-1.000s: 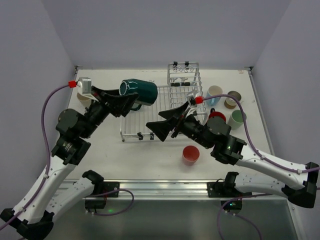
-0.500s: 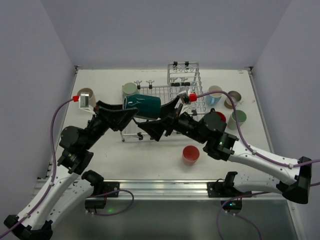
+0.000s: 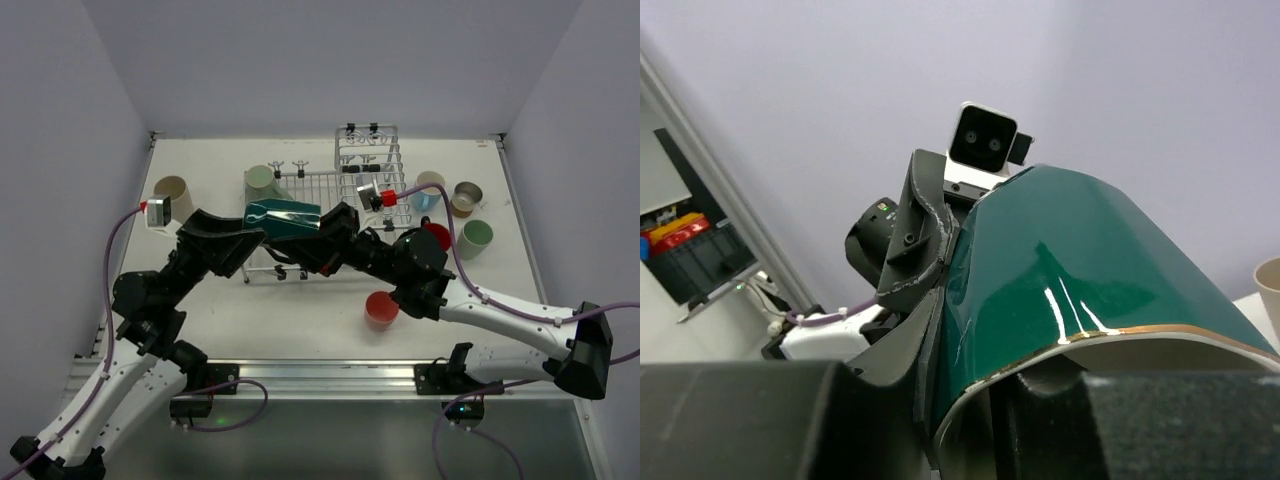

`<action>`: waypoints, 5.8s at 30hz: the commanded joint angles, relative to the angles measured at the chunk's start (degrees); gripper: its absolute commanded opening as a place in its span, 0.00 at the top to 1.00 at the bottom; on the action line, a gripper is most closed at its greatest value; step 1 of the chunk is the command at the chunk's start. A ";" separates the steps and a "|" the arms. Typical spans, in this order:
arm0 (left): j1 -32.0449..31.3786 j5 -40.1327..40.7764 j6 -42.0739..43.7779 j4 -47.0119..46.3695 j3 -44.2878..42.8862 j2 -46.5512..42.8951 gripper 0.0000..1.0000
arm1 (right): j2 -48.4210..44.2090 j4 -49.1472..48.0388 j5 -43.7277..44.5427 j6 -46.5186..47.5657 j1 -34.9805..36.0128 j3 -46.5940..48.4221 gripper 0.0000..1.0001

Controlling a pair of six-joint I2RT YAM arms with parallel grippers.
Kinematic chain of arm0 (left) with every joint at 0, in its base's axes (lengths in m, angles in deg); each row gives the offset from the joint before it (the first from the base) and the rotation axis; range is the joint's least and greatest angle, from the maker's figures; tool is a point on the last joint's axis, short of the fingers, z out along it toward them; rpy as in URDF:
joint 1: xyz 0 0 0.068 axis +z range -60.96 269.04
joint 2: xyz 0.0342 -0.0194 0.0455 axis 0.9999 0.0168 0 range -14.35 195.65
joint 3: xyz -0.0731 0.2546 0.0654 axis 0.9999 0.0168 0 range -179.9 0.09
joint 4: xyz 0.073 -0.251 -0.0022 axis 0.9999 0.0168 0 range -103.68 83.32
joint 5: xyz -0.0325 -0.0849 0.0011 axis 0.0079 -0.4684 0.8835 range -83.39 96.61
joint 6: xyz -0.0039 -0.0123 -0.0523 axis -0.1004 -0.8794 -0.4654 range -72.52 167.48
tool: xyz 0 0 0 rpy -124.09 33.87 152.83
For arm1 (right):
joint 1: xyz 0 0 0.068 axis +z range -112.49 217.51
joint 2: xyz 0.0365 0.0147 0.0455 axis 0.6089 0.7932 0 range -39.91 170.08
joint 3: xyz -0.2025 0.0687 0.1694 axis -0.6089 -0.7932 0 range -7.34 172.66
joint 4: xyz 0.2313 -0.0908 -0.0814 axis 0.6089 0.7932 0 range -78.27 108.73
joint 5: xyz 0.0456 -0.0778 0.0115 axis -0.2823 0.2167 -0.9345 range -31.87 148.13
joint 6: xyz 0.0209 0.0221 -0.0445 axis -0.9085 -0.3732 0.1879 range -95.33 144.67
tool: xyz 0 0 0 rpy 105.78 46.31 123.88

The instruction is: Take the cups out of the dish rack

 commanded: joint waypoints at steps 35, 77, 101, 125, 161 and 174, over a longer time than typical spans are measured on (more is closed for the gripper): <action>0.36 47.56 49.48 53.97 -8.58 -3.78 0.00 | 16.97 74.96 22.18 10.75 15.41 15.33 1.00; 0.54 40.09 43.50 47.99 -22.18 25.46 0.00 | 1.54 65.03 19.46 14.26 15.33 8.73 0.02; 6.16 39.30 40.60 42.45 -40.55 58.87 0.00 | -13.00 57.03 15.77 16.55 15.33 3.72 0.01; 6.34 46.77 44.64 37.79 -45.83 69.60 0.00 | -12.29 53.16 9.71 15.67 15.41 1.97 0.01; 7.92 39.48 49.21 32.33 -47.93 67.58 0.75 | -14.40 42.89 14.09 6.89 15.50 -2.86 0.01; 9.50 34.04 47.72 33.40 -46.27 57.57 0.86 | -10.10 35.32 19.02 0.73 12.87 -0.94 0.02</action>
